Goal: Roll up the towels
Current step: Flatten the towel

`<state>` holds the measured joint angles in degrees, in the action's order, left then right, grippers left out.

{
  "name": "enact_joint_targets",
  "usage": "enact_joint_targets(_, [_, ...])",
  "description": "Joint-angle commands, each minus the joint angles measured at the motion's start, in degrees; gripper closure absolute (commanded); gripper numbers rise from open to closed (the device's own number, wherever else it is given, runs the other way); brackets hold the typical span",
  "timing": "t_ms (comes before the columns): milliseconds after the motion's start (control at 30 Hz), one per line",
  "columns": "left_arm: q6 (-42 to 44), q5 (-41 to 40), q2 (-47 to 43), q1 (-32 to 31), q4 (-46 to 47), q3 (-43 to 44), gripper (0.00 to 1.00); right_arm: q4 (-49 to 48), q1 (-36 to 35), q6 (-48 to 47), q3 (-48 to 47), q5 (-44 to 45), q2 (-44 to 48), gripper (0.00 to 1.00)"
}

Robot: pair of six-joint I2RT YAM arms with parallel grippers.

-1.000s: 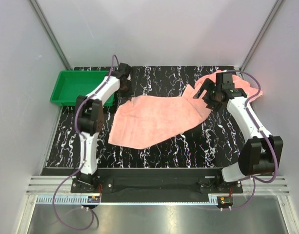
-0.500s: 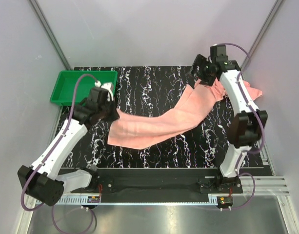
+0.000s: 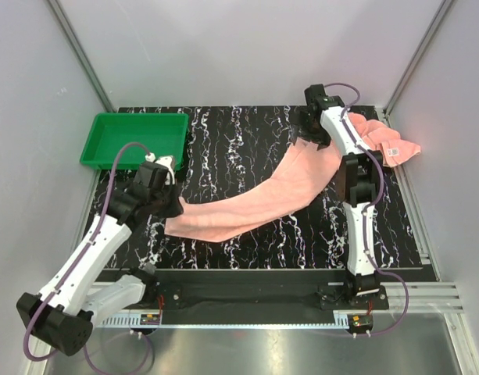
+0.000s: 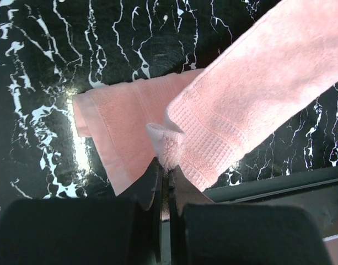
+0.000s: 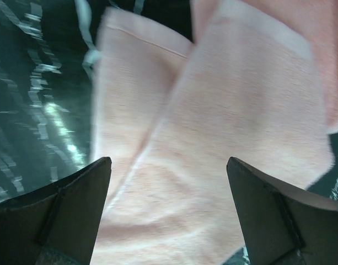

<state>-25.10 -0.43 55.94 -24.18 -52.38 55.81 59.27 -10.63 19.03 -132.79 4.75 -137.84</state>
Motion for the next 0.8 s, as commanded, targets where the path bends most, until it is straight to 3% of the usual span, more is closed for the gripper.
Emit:
enact_joint_targets(0, [0.14, -2.21, -2.85, -0.16, -2.55, -0.44, 1.0, -1.86, 2.01, -0.67, 6.21, 8.33, 6.08, 0.06])
enact_joint_targets(233, [-0.3, -2.03, -3.91, -0.16, -2.11, -2.02, 1.0, -1.17, 4.13, 1.89, 3.87, 4.13, 2.41, 0.17])
enact_joint_targets(467, [-0.21, -1.86, -3.21, -0.25, -1.5, -2.2, 1.0, -3.01, 4.13, 3.38, 0.7, 3.6, -0.14, 0.17])
enact_joint_targets(767, [0.05, -1.68, -3.03, -0.25, -1.67, -1.94, 1.0, -0.81, 3.6, 3.83, -14.6, 5.88, -10.51, 0.22])
